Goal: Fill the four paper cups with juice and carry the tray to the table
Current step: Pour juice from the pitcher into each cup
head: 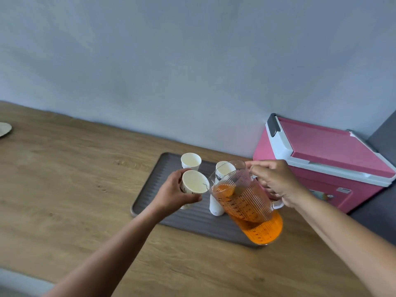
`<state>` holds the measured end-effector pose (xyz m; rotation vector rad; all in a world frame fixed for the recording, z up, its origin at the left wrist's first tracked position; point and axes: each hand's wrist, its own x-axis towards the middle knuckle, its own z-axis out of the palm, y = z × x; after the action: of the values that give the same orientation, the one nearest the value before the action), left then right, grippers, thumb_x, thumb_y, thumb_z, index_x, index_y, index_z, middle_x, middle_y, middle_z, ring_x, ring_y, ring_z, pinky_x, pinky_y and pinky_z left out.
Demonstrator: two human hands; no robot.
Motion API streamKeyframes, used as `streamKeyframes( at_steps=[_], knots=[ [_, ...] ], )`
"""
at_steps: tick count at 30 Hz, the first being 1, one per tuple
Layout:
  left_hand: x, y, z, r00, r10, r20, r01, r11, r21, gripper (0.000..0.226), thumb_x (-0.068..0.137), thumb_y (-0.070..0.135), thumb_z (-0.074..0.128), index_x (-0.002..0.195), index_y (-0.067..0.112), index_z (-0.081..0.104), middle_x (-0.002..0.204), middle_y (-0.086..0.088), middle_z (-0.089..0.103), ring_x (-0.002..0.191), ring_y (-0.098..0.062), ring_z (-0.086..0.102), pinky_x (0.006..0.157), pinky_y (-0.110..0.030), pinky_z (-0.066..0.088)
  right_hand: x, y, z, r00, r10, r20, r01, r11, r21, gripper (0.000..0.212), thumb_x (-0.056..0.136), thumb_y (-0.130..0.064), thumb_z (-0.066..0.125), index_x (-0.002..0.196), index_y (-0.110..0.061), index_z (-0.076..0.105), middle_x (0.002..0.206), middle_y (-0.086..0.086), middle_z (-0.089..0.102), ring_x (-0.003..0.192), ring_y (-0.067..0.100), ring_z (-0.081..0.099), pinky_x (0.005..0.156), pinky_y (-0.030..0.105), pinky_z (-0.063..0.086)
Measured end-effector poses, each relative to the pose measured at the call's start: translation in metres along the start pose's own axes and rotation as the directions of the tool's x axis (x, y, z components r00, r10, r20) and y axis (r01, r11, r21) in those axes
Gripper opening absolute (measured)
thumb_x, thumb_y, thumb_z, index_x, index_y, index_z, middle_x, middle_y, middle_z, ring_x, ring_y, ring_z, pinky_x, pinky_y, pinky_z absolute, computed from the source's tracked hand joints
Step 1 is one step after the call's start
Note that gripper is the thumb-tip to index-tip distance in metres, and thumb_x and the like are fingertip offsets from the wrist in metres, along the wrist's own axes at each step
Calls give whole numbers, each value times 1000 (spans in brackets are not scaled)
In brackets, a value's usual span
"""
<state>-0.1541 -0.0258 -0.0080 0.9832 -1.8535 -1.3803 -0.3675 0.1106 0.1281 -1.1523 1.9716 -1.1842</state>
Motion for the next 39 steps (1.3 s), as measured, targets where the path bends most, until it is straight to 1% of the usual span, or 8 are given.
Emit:
streamKeyframes(
  at_steps=[3, 8, 12, 16, 22, 26, 29, 39],
  knots=[
    [-2, -2, 1, 1000, 6, -2, -6, 1000, -5, 83, 47, 38, 88, 123, 34, 54, 118, 7, 65, 108, -10, 63, 97, -42, 52, 2, -7, -1, 1000, -14, 15, 15, 999, -43, 27, 90, -2, 54, 90, -9, 80, 43, -3, 27, 32, 5, 16, 35, 10, 15],
    [-7, 1, 2, 1000, 12, -6, -12, 1000, -28, 81, 52, 26, 88, 124, 30, 52, 111, 8, 67, 103, -9, 64, 93, -35, 53, 6, -13, 2, 999, 5, 33, -2, 996, -87, 24, 91, -8, 58, 93, -19, 80, 39, -9, 28, 32, 5, 18, 38, 12, 17],
    [-9, -1, 2, 1000, -5, 10, 5, 1000, -22, 81, 50, 35, 87, 123, 35, 51, 110, 12, 67, 102, -8, 64, 91, -36, 54, 8, -21, 4, 998, 15, 69, -6, 992, -128, 22, 91, -9, 59, 94, -20, 78, 37, -10, 29, 30, 3, 18, 36, 11, 17],
    [-11, -2, 2, 1000, -10, 13, 11, 999, -33, 83, 49, 37, 86, 124, 35, 49, 111, 11, 66, 105, -11, 64, 91, -35, 54, 8, -28, 4, 996, 26, 83, -13, 987, -158, 22, 91, -7, 59, 97, -17, 77, 36, -10, 30, 29, 3, 19, 33, 12, 19],
    [-12, -1, 4, 1000, -8, 29, 9, 999, -43, 84, 51, 36, 87, 126, 32, 49, 113, 9, 65, 104, -11, 64, 93, -39, 54, 3, -42, 3, 993, 24, 115, 0, 979, -205, 22, 91, -3, 58, 92, -16, 75, 33, -14, 32, 26, 1, 21, 31, 11, 19],
    [-12, 0, 5, 999, -1, 36, 2, 999, -36, 81, 56, 31, 88, 127, 31, 49, 113, 10, 65, 104, -10, 63, 92, -38, 55, 2, -47, 4, 992, 29, 119, 0, 970, -243, 19, 92, -4, 58, 101, -11, 74, 29, -13, 41, 23, 1, 27, 30, 11, 20],
    [-12, -1, 5, 999, -5, 44, 6, 1000, -31, 81, 57, 29, 89, 127, 32, 48, 113, 10, 64, 104, -9, 63, 92, -37, 55, 4, -47, 6, 992, 41, 116, -11, 969, -245, 20, 92, -6, 60, 107, -7, 74, 31, -12, 41, 24, 0, 27, 30, 11, 20],
    [-11, -3, 5, 999, -6, 42, 7, 1000, -29, 80, 59, 27, 89, 127, 32, 48, 114, 9, 65, 105, -9, 63, 91, -35, 55, 5, -51, 7, 990, 37, 136, 2, 961, -277, 25, 93, -11, 61, 114, -4, 73, 31, -9, 43, 23, 0, 29, 29, 11, 22]
  ],
)
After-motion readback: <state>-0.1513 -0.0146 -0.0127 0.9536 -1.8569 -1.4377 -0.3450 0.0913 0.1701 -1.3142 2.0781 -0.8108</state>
